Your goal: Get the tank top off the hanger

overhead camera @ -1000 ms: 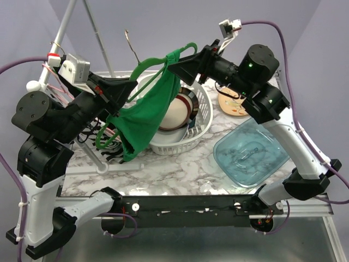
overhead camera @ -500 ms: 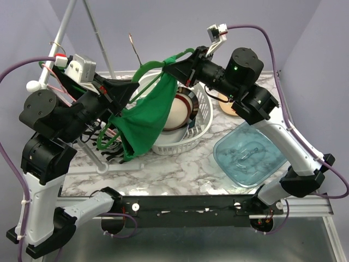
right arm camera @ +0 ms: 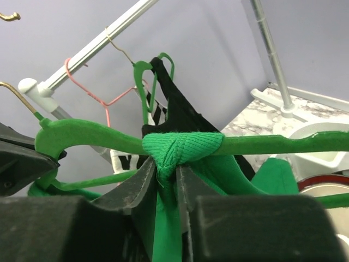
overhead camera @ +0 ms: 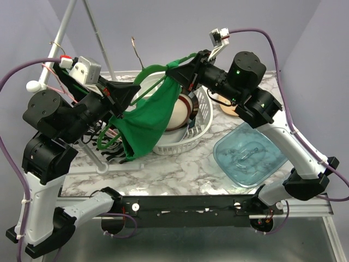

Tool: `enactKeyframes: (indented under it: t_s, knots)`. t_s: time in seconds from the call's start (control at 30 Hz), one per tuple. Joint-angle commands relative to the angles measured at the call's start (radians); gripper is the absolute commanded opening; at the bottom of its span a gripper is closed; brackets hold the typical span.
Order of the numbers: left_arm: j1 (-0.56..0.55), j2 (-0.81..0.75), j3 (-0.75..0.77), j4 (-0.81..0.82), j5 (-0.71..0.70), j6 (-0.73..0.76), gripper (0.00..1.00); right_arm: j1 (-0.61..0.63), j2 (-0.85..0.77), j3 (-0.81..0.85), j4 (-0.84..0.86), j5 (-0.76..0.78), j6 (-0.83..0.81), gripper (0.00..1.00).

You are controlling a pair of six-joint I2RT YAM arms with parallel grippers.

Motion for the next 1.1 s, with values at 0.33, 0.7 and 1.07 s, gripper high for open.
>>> enactKeyframes:
  t_s: [0.33, 0.7, 1.07]
  knots:
    - [0.003, -0.040, -0.003, -0.022, -0.082, 0.064, 0.00, -0.014, -0.003, 0.073, -0.078, 0.132, -0.097, 0.01]
    - [0.003, -0.091, -0.038, -0.012, 0.019, 0.050, 0.00, -0.164, 0.011, 0.127, -0.087, 0.230, -0.100, 0.01]
    - [0.003, -0.129, -0.036, 0.092, 0.069, 0.006, 0.00, -0.241, -0.023, -0.070, -0.086, 0.152, -0.104, 0.01]
